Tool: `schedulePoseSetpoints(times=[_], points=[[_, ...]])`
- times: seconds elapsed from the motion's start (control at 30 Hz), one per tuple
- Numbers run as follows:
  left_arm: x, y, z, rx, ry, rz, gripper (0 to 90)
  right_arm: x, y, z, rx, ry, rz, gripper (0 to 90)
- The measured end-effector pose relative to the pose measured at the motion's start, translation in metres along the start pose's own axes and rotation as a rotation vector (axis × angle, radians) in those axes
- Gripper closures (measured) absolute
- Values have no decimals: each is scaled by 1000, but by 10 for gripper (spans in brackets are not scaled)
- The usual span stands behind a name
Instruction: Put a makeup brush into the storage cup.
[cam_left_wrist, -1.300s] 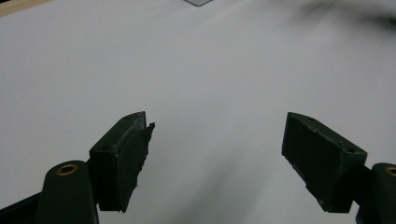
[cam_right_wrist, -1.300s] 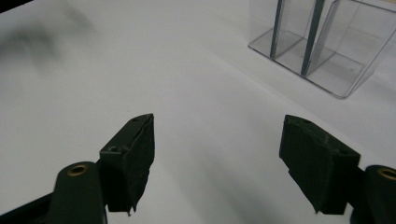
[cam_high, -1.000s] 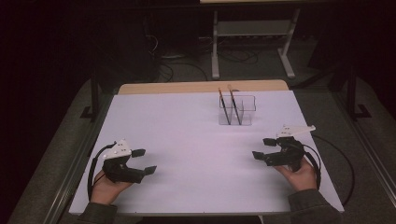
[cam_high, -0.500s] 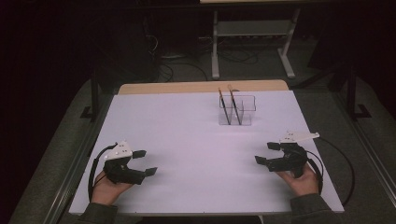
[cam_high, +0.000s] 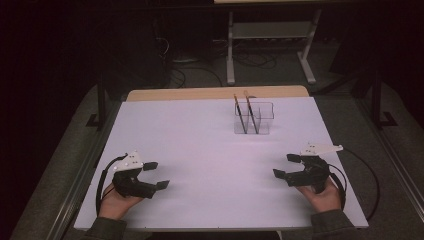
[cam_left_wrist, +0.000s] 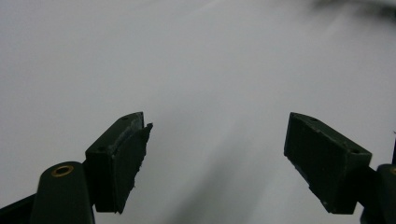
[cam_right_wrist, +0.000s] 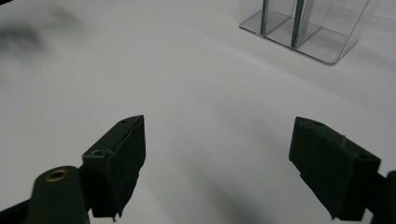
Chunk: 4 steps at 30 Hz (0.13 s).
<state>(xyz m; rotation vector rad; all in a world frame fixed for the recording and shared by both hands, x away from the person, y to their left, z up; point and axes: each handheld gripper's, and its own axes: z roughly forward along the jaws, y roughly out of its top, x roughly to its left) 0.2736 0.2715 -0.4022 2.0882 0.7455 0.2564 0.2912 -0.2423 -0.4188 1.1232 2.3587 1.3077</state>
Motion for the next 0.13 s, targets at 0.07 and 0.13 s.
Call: schedulePoseSetpoints(times=[0.07, 0.13], points=[[0, 0, -1, 1, 6, -5, 204, 1, 0, 0, 0, -3, -2, 181], [1, 0, -1, 1, 3, -4, 204, 2, 0, 0, 1, -5, -6, 183]])
